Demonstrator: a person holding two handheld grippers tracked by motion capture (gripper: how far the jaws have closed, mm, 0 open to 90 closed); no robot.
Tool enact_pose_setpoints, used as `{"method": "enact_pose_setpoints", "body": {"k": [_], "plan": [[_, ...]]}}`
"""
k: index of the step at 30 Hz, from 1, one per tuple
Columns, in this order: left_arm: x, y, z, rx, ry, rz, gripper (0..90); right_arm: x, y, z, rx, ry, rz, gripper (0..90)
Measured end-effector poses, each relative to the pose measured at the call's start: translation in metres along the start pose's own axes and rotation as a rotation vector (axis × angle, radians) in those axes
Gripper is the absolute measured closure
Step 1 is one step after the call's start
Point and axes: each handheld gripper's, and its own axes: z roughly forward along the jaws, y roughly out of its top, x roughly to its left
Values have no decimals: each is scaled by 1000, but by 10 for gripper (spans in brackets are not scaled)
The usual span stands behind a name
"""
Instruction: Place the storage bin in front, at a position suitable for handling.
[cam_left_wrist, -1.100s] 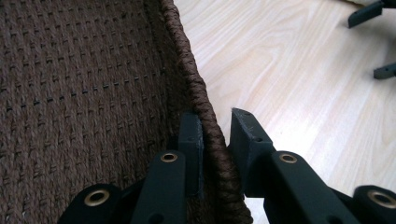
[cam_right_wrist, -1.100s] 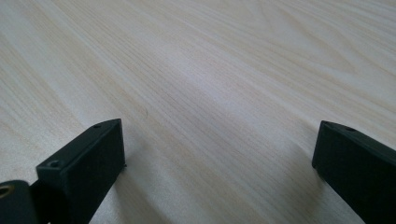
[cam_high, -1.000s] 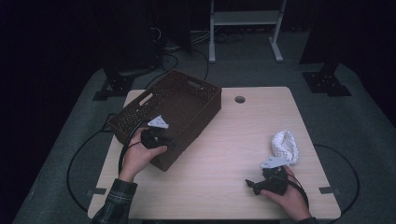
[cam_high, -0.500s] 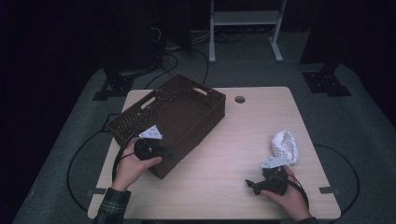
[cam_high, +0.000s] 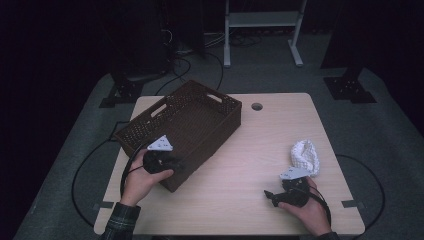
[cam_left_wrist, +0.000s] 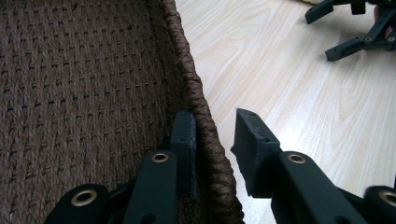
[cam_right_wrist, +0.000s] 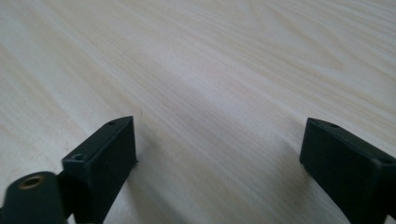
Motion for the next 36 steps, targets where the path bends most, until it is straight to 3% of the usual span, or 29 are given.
{"method": "enact_pose_setpoints", "body": {"k": [6,12,21,30,36], "plan": [[-1,0,0,0,2,-1,678,0,1,-9,25,-1,21,309],[-1,0,1,4,2,3,675,-2,8,-26,-36,-36,32,315],[-1,0,1,-2,-1,-10,669,-17,19,-46,-86,-97,45,303],[0,0,0,-2,-6,-14,665,-36,35,-59,-116,-150,45,298],[0,0,0,-2,-8,-15,662,-49,40,-60,-106,-189,64,290]]}}
